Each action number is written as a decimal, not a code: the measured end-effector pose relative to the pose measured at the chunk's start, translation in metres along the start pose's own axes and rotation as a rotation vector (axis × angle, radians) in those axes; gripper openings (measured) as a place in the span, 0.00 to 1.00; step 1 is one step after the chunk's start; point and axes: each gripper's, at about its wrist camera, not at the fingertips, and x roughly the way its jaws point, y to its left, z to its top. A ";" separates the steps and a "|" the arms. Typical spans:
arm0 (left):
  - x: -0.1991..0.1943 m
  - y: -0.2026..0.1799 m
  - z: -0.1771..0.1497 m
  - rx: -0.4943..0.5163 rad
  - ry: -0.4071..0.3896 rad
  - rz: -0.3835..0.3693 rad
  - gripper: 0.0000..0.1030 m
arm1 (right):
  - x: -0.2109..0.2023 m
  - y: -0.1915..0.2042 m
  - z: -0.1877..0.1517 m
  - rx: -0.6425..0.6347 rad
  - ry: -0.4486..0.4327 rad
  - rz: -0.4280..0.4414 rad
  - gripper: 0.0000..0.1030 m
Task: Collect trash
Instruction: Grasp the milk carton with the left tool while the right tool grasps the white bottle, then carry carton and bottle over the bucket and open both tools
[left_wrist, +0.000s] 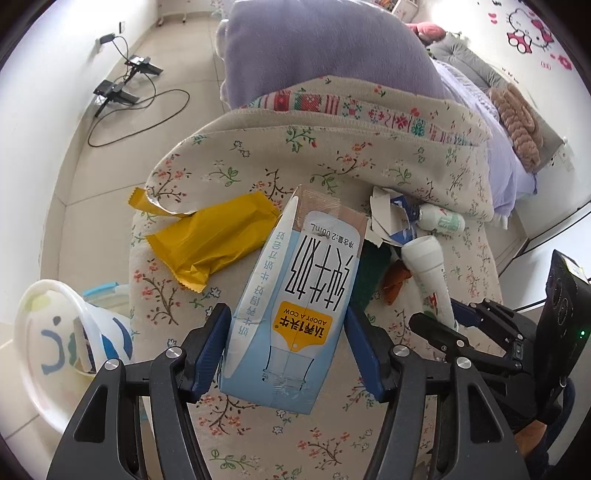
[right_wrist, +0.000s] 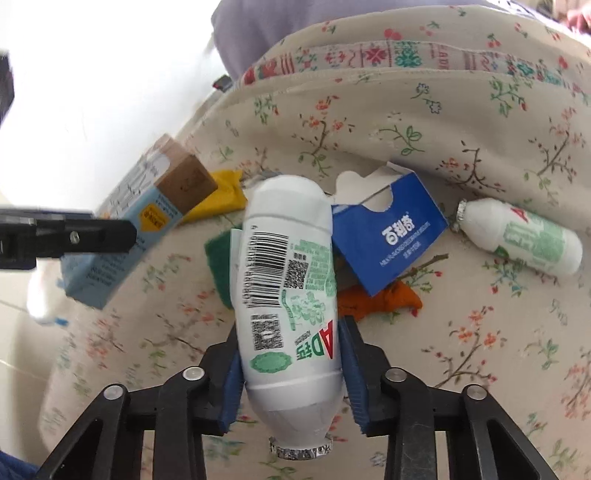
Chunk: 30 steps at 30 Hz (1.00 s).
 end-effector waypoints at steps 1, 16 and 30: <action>-0.004 0.002 -0.001 -0.006 -0.003 -0.005 0.64 | -0.003 -0.001 0.000 0.013 -0.006 0.013 0.37; -0.040 0.070 -0.024 -0.183 -0.031 -0.028 0.64 | -0.011 0.033 0.008 0.091 -0.034 0.122 0.26; -0.073 0.214 -0.059 -0.544 -0.016 0.041 0.64 | 0.032 0.157 0.037 -0.043 0.028 0.356 0.26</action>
